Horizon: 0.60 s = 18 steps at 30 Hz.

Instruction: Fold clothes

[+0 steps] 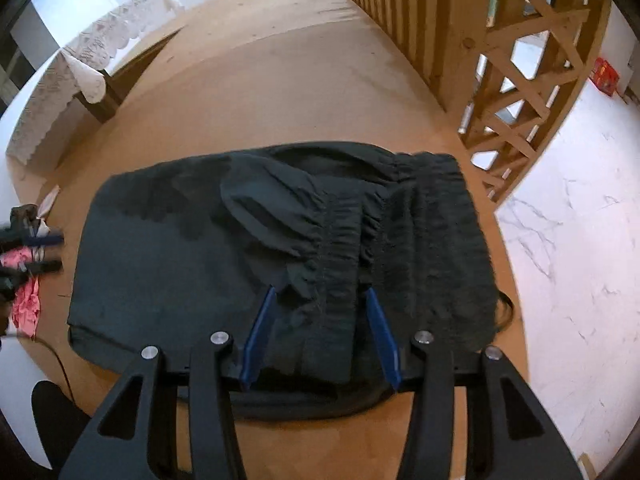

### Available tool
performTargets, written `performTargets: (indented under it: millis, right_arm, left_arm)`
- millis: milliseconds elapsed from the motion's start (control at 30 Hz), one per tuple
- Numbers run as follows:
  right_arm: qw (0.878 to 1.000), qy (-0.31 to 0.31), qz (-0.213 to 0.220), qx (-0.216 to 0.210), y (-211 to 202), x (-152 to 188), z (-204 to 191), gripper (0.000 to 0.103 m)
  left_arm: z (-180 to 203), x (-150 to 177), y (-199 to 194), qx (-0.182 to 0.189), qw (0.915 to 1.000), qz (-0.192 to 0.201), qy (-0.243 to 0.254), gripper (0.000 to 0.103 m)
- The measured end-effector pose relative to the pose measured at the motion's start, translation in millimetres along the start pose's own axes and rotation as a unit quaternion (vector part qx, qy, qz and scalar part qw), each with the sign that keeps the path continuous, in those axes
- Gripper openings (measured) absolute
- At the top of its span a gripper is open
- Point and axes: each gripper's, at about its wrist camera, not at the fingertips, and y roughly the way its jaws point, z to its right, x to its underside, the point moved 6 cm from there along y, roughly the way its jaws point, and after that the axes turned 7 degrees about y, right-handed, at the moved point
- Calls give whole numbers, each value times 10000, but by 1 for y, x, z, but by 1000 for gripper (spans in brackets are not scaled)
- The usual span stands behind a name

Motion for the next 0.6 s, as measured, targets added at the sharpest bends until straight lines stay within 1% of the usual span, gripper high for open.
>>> performTargets:
  millis: [33,67,100,133,167,233,300,367,400,467,533,600]
  right_arm:
    - [10000,-9,-37,22,5,0,-1,46]
    - [10000,-18,-74,43,9,0,-3,40]
    - [9999,-27,-112,65,14,0,-4,20]
    - [9998,-36,-149,87,18,0,-5,17]
    - [9998,-45,-186,108,23,-1,-7,10]
    - [9996,-74,-237,143,30,-1,-10,8]
    - [9997,-228,-18,91,13,-3,-15,8]
    - [9991,-346,93,245,0,-4,-15,8]
    - [9983,-366,148,423,-3,-6,-10,8]
    - [9965,-243,76,790,4,-8,5,8]
    - [9961,-8,-121,869,21,-7,20,10]
    - [9954,-55,-216,934,26,-6,19,16]
  left_arm:
    - [-8,15,7,-36,9999,-136,-97,44]
    - [-12,28,15,-73,9995,-274,-147,43]
    - [-16,41,23,-110,9989,-413,-192,42]
    - [-21,54,32,-147,9981,-551,-236,42]
    - [-22,63,39,-194,9975,-638,-250,42]
    - [-24,75,50,-217,9965,-748,-290,42]
    - [-23,81,54,-182,9965,-742,-350,42]
    - [-22,83,54,-156,9967,-709,-369,42]
    - [-22,84,53,-132,9968,-685,-379,42]
    - [-21,83,51,-117,9971,-652,-378,42]
    - [-20,83,49,-136,9972,-635,-380,42]
    - [-19,83,46,-150,9973,-612,-382,42]
